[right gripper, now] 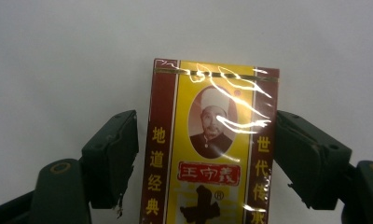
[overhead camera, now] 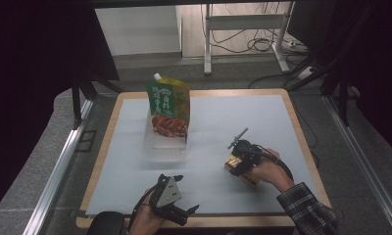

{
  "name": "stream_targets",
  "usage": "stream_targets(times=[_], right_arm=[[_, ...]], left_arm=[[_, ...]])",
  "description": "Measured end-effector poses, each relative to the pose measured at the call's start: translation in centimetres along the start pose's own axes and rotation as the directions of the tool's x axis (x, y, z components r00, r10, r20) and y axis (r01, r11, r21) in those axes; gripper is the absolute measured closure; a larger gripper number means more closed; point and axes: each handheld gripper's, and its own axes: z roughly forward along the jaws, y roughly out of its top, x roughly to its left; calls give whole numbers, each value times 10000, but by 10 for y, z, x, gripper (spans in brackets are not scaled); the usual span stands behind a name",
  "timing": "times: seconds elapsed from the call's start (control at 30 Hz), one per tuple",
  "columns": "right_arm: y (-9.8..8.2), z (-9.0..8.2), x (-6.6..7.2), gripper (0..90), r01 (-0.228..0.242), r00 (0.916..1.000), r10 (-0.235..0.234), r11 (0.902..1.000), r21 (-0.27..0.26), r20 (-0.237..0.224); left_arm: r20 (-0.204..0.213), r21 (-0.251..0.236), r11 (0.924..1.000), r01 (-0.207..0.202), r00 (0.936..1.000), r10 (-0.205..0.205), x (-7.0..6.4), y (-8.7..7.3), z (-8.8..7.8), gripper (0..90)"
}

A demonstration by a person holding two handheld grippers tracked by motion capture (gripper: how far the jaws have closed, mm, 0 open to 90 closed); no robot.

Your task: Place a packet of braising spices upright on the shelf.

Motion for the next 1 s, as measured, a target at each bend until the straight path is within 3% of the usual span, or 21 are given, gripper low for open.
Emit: stream_targets(times=[0.17, 0.4, 0.5, 0.53, 0.57, 0.6, 0.67, 0.73, 0.8, 0.9, 0.97, 1.0], right_arm=[[10, 10, 0, 265, 13, 9999, -25, 9964, 846, 141], [11, 9, 0, 314, -172, 9998, 163, 9961, 866, 118], [8, 0, -2, 316, -397, 9992, 398, 9990, 197, -61], [8, 0, -2, 316, -397, 9992, 398, 9990, 197, -61], [7, -5, -2, 316, -464, 9989, 463, 9987, -195, -69], [7, -5, -2, 316, -464, 9989, 463, 9987, -195, -69], [7, -13, -1, 316, -343, 9994, 343, 9958, -850, -11], [7, -15, -1, 316, -331, 9995, 327, 9940, -1045, -55], [8, -20, 0, 316, -198, 9998, 210, 9843, -1753, 50], [9, -22, 1, 316, -179, 9998, 197, 9764, -2150, 65], [10, -25, 1, 316, -115, 9998, 151, 9634, -2679, 114], [10, -25, 1, 316, -115, 9998, 151, 9634, -2679, 114]], left_arm=[[8, 12, 10000, -8, 10000, 8, 0, 0, 0, 0], [-7, 5, 10000, -18, 10000, 18, 0, 0, 0, 0], [-13, -15, 10000, -4, 10000, 4, 0, 0, 0, 0], [-12, -10, 10000, -9, 10000, 9, 0, 0, 0, 0], [-18, -4, 10000, -28, 10000, 28, 0, 0, 0, 0], [-18, -4, 10000, -28, 10000, 28, 0, 0, 0, 0], [-16, -13, 10000, -23, 10000, 23, 0, 0, 0, 0], [-16, 31, 10000, -65, 10000, 65, 1, 0, -1, 0], [-8, 13, 10000, 2, 10000, -2, 2, 0, -2, 0], [-9, -95, 9998, 161, 9999, -161, 3, 0, -3, 0], [-4, -164, 9996, 246, 9997, -246, 4, 0, -4, 0], [-3, -178, 9995, 266, 9996, -266, 4, -1, -4, 0]])
